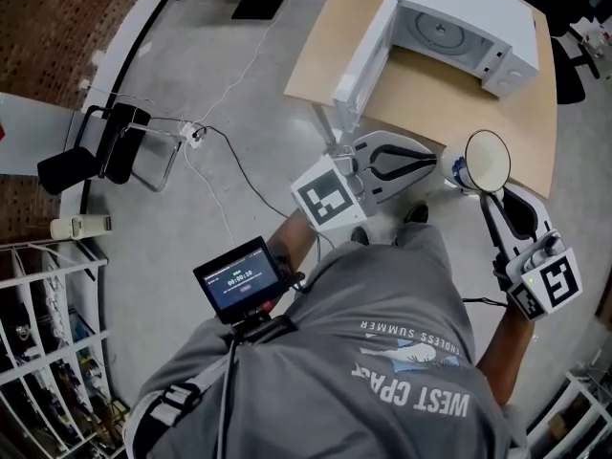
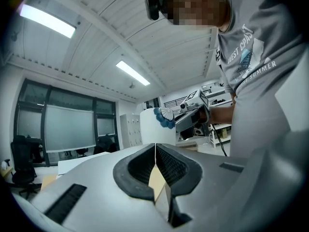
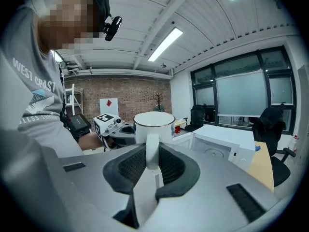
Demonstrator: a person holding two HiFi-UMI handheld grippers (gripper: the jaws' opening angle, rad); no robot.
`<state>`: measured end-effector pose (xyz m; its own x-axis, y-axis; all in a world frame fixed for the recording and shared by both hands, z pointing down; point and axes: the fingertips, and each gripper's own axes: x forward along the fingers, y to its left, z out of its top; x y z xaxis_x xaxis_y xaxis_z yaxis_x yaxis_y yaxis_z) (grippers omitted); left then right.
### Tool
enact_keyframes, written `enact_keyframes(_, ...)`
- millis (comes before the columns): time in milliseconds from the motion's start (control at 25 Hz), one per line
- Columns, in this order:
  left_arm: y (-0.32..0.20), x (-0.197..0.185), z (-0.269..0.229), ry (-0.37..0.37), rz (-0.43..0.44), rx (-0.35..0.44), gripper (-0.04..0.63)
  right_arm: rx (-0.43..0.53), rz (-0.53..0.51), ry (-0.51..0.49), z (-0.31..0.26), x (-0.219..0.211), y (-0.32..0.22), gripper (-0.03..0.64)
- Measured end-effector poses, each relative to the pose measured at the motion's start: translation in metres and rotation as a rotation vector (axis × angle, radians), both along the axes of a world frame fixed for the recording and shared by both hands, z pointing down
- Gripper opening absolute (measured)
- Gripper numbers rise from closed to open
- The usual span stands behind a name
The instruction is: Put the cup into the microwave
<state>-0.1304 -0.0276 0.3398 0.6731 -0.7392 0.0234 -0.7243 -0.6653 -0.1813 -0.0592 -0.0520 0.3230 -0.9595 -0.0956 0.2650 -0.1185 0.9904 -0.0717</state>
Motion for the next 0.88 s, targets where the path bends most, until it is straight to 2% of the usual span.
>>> enact_keyframes(440, -0.018, -0.022, 0.007, -0.046, -0.042, -0.04, 0.023, -0.037, -0.002, 0.007, 0.012, -0.018, -0.033, 0.072)
enact_keyframes(880, -0.098, -0.056, 0.034, 0.05, -0.169, -0.126, 0.023, -0.093, -0.036, 0.036, 0.051, -0.056, -0.139, 0.072)
